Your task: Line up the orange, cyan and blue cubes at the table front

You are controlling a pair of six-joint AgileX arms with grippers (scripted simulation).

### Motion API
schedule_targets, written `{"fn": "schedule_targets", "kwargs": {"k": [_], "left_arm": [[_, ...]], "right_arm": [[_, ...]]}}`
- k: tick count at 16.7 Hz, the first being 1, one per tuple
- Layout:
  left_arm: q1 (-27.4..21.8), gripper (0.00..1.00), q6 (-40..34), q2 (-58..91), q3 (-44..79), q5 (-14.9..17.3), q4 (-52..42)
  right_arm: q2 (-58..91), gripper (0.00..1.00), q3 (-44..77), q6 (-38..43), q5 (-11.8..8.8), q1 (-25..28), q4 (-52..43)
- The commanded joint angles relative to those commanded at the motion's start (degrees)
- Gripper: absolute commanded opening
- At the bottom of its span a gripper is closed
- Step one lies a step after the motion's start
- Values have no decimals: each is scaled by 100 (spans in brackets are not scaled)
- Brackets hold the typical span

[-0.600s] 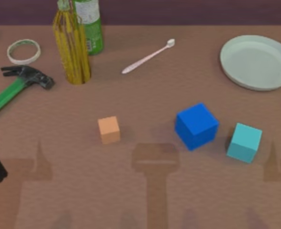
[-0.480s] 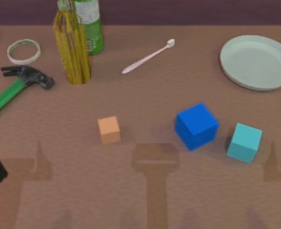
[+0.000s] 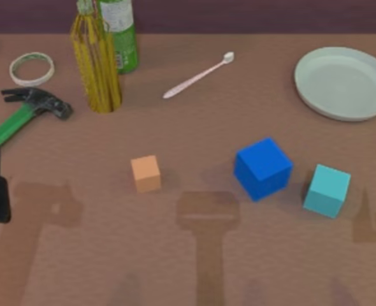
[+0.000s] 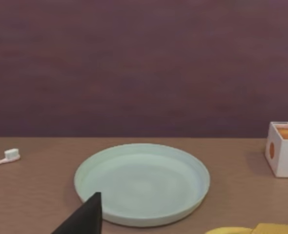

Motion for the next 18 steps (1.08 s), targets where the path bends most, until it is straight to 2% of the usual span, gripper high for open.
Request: {"fn": "schedule_targets", "kwargs": {"k": [13,18], "left_arm": [[-1679,100,2908,7813,6129,54,-4004],[-2108,100,3671,9956,7831,47,-5020]], "right_arm": [[0,100,0,0,0,0,0],[0,100,0,0,0,0,0]]}}
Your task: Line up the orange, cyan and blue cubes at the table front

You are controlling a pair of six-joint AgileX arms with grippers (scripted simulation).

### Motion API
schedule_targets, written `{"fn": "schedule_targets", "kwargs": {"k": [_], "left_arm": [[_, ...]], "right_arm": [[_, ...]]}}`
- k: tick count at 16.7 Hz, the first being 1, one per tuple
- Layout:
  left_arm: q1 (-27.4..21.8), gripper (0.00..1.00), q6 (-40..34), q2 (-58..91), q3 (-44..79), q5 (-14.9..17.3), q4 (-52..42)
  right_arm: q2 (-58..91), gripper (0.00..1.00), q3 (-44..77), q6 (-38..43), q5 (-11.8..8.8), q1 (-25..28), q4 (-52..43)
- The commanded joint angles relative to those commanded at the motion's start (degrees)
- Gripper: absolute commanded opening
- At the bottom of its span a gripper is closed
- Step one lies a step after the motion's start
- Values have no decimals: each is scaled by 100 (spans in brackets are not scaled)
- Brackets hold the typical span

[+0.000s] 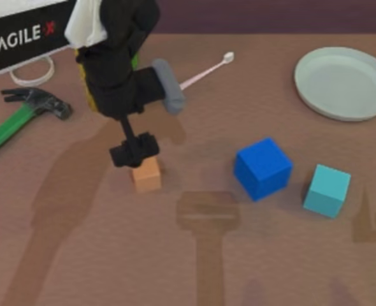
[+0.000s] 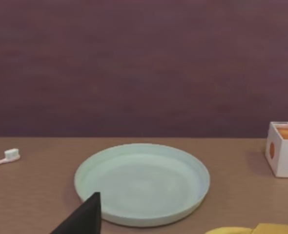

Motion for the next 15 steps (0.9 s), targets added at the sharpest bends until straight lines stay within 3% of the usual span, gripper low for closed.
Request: {"fn": "schedule_targets", "kwargs": {"k": [10,15], "left_arm": [[-118,100,260,709,566,-12,-303],[-134,100,273,1067,72,-8,570]], "right_arm": [[0,100,0,0,0,0,0],[0,100,0,0,0,0,0]]}}
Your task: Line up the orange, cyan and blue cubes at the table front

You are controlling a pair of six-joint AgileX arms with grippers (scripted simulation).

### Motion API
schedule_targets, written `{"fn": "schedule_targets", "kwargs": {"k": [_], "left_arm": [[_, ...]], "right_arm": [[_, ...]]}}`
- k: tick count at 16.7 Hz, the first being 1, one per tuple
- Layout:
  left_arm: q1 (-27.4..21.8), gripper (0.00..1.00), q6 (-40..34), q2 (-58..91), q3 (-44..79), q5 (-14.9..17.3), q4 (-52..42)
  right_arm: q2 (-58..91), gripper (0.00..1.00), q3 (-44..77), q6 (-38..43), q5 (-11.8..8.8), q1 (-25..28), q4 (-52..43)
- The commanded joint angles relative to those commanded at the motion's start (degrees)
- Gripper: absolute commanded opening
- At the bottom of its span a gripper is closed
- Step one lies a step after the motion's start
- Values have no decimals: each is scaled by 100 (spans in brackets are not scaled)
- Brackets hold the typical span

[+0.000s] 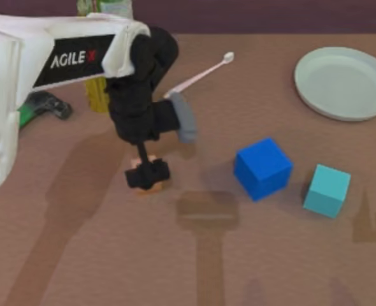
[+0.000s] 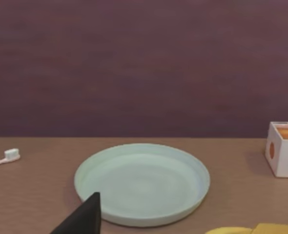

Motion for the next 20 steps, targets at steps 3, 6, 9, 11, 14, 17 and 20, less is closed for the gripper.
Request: {"fn": "schedule_targets", "kwargs": {"k": [3,6,9,11,14,17,20], "left_arm": [[-3,100,2,265,-344,3,617],[-4,100,5,342,-429,4,748],[-4,92,5,342,-429,4,748],[-4,77,5,342,-429,4,748],[-4,55,5,342,-429,4,748],[-4,32,5,342,-429,4,748],[-4,10,5,342,-429,4,748]], "right_arm": [[0,100,0,0,0,0,0],[0,100,0,0,0,0,0],[0,100,0,0,0,0,0],[0,100,0,0,0,0,0],[0,100,0,0,0,0,0],[0,100,0,0,0,0,0],[0,100,0,0,0,0,0]]}}
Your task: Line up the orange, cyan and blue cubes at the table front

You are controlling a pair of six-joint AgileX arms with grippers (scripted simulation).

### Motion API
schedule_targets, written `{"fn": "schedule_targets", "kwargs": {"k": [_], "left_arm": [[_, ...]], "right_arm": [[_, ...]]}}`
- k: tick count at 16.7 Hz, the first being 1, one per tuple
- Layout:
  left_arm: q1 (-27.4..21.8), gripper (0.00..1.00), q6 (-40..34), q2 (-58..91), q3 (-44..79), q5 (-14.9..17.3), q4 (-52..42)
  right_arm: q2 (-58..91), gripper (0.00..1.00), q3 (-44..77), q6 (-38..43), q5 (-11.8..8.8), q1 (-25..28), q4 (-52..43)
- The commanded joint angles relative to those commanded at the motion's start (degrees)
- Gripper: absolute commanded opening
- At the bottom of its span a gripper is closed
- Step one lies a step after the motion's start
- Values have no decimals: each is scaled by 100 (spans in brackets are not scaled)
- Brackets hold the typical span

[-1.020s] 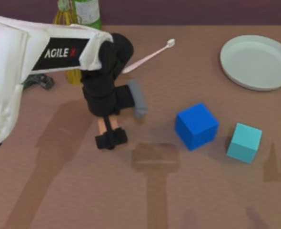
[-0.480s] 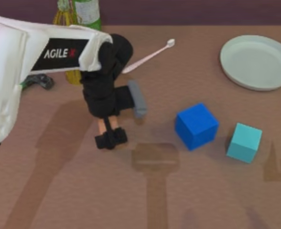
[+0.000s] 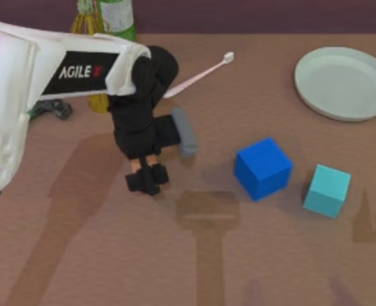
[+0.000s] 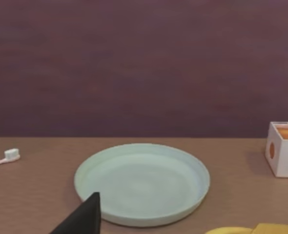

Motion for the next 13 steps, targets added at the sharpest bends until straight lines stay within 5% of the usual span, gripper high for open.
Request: {"fn": "schedule_targets", "kwargs": {"k": [2,13], "left_arm": [[0,0,0,0,0,0,0],[17,0,-68,-301,199,84,-381]], "right_arm": [[0,100,0,0,0,0,0],[0,100,0,0,0,0,0]]}}
